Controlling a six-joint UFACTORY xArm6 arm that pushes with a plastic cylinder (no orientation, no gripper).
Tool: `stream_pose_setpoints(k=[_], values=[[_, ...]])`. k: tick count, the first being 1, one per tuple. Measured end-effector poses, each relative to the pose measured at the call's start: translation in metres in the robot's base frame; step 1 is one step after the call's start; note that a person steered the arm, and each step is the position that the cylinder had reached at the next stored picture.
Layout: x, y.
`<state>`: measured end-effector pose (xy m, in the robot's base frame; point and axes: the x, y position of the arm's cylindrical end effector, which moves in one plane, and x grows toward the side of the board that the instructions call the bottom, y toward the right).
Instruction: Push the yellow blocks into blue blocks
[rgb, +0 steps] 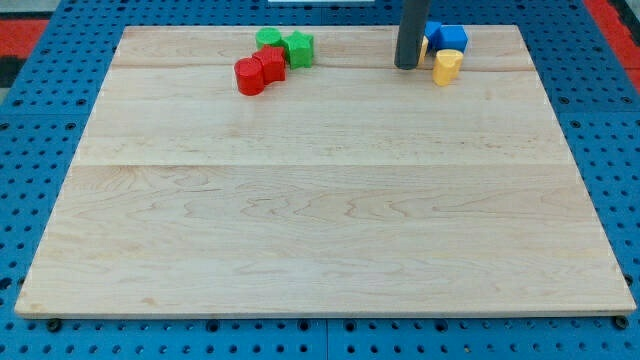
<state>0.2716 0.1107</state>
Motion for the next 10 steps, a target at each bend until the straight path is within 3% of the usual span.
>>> stream_pose_setpoints(k=[1,2,4,7,8,10], values=[[0.005,-0.003],[0.039,-0.045],[0.053,0.016],[0.038,0.031],[0.065,0.052],[0.023,0.044]])
